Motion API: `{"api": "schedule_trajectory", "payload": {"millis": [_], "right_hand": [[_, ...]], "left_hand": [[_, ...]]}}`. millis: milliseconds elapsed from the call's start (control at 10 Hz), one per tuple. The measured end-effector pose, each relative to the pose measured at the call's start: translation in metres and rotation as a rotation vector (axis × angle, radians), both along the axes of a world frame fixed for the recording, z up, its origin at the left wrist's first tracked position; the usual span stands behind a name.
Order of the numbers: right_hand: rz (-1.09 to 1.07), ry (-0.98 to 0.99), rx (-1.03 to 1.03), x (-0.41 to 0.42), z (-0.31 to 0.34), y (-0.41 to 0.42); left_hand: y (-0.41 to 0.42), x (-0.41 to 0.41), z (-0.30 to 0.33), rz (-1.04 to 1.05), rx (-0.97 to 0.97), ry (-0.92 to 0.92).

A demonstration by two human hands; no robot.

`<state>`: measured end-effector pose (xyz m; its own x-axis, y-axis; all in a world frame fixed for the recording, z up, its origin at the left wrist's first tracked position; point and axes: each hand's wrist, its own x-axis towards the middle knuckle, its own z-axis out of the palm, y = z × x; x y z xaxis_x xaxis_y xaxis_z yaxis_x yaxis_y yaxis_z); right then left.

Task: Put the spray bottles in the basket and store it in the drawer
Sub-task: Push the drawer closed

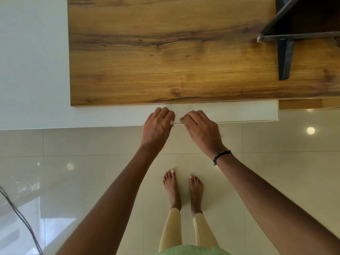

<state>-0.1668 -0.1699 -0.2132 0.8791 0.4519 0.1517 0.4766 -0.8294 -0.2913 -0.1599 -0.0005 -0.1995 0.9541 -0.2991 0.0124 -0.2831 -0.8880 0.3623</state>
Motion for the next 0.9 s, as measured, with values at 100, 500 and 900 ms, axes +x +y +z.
{"api": "schedule_trajectory", "payload": {"millis": [100, 500, 900], "right_hand": [[0.012, -0.007, -0.009, 0.001, -0.001, -0.001], [-0.014, 0.03, -0.046, 0.001, 0.001, 0.003], [-0.112, 0.273, 0.13, 0.003, 0.05, 0.003]], "left_hand": [[0.0, 0.0, -0.002, -0.015, 0.006, -0.018], [-0.001, -0.001, 0.0, -0.007, 0.042, -0.027], [-0.004, -0.016, 0.041, 0.09, -0.022, 0.128]]}}
